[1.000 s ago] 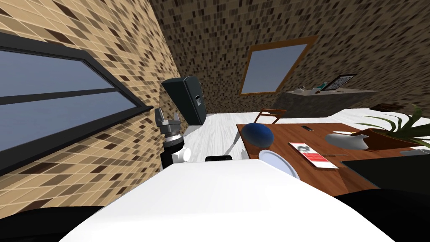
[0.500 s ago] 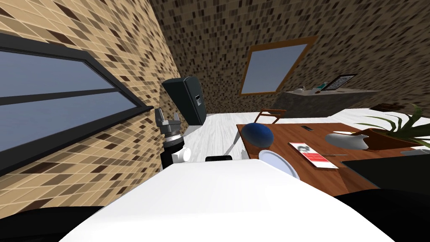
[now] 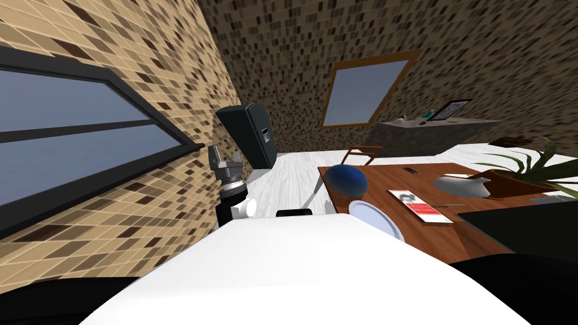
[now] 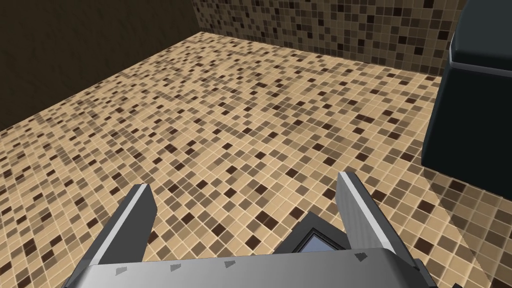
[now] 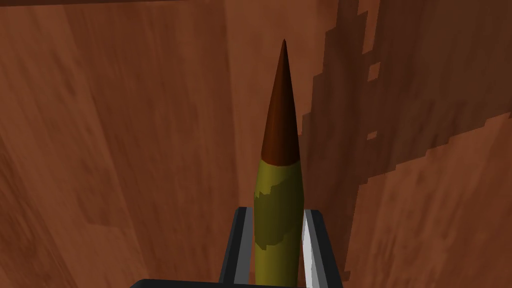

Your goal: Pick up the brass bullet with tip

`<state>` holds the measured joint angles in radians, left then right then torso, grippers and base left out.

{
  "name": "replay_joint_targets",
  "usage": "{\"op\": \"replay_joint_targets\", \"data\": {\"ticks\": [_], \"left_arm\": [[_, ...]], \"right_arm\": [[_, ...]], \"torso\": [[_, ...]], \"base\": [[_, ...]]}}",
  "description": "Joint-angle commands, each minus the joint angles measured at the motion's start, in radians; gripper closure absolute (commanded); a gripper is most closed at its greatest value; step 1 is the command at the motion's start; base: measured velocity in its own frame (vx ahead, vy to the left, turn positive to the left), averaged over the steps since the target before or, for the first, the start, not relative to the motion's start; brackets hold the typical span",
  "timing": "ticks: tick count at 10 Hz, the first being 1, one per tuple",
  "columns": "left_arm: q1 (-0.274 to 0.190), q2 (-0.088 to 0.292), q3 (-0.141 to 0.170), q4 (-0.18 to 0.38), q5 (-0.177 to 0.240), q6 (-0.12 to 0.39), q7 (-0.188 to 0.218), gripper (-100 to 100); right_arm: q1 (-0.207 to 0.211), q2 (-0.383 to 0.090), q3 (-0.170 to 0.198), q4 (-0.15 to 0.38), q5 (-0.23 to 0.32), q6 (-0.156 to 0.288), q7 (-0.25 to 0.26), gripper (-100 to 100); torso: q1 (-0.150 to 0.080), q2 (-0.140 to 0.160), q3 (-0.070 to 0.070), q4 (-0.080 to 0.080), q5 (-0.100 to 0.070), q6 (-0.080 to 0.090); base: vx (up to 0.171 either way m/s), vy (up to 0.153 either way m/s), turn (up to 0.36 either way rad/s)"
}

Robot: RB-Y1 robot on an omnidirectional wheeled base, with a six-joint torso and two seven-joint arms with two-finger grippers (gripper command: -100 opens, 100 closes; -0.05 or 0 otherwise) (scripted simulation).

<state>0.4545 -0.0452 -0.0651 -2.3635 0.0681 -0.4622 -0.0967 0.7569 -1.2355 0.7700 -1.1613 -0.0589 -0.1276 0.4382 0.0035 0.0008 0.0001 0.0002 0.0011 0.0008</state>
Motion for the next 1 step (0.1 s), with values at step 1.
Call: {"op": "replay_joint_targets", "data": {"ticks": [1], "left_arm": [[0.0,0.0,0.0,0.0,0.0,0.0,0.0,0]], "right_arm": [[0.0,0.0,0.0,0.0,0.0,0.0,0.0,0]], "torso": [[0.0,0.0,0.0,0.0,0.0,0.0]], "base": [[0.001,0.005,0.0]]}}
